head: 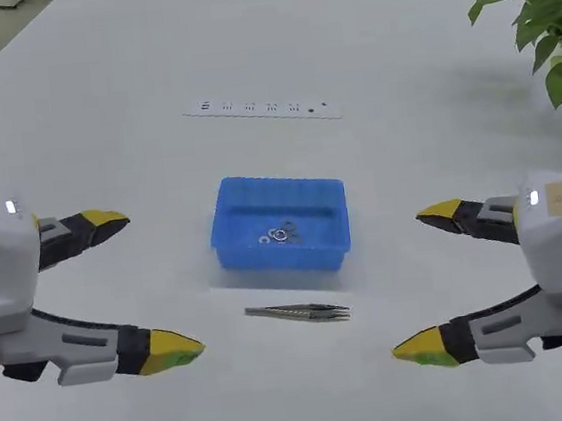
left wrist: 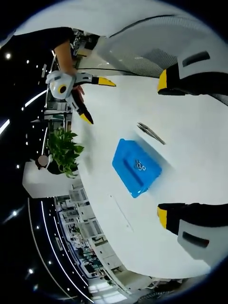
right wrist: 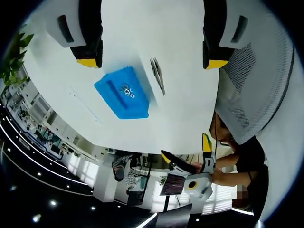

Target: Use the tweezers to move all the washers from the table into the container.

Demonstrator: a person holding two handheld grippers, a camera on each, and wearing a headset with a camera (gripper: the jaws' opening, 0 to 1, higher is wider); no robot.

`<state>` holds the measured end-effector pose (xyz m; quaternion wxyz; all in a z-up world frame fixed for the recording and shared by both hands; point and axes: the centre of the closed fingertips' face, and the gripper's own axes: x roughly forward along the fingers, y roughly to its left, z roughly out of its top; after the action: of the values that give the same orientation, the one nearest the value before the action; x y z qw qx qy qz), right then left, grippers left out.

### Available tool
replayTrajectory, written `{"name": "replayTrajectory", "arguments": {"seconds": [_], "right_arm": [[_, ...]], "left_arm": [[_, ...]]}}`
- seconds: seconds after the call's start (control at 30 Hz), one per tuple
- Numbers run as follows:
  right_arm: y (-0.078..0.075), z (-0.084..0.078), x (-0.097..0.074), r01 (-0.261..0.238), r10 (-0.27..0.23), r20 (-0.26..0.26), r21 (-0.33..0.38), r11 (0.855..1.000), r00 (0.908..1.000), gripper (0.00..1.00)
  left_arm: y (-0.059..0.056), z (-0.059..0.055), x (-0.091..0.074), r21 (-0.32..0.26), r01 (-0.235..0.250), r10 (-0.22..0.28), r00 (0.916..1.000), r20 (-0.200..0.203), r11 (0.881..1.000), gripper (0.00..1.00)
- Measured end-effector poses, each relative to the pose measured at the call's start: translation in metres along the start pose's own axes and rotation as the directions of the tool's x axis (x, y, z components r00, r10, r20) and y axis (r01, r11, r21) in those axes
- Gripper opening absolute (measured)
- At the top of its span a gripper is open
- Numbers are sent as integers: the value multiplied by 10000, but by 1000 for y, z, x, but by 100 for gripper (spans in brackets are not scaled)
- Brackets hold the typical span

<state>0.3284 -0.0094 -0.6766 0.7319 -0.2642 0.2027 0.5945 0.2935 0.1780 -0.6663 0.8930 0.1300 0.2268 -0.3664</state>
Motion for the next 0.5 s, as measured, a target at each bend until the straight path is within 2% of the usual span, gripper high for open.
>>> {"name": "replayTrajectory", "arguments": {"seconds": [0.07, 0.17, 0.23, 0.33, 0.5], "right_arm": [[1, 1, 0, 7, -7, -32, -100, 9999, 10000, 96], [3, -3, 1, 17, -29, -320, -371, 9993, 9995, 98], [2, -3, 0, 0, -6, -261, -230, 9997, 9997, 100], [5, -1, 0, -144, 143, -192, -45, 9999, 9997, 100], [7, -3, 1, -250, 246, -311, -126, 9996, 9992, 100]], "left_arm": [[1, 0, -2, -57, -47, 47, 10000, 29, 10000, 100], [1, 1, -5, -96, -84, 84, 10000, 34, 9999, 100], [0, 4, -7, -139, -89, 91, 9999, 127, 9999, 100], [-2, 6, -10, -146, -92, 94, 9998, 175, 9999, 100], [-5, 4, -13, -88, -118, 119, 9999, 72, 9999, 100]]}}
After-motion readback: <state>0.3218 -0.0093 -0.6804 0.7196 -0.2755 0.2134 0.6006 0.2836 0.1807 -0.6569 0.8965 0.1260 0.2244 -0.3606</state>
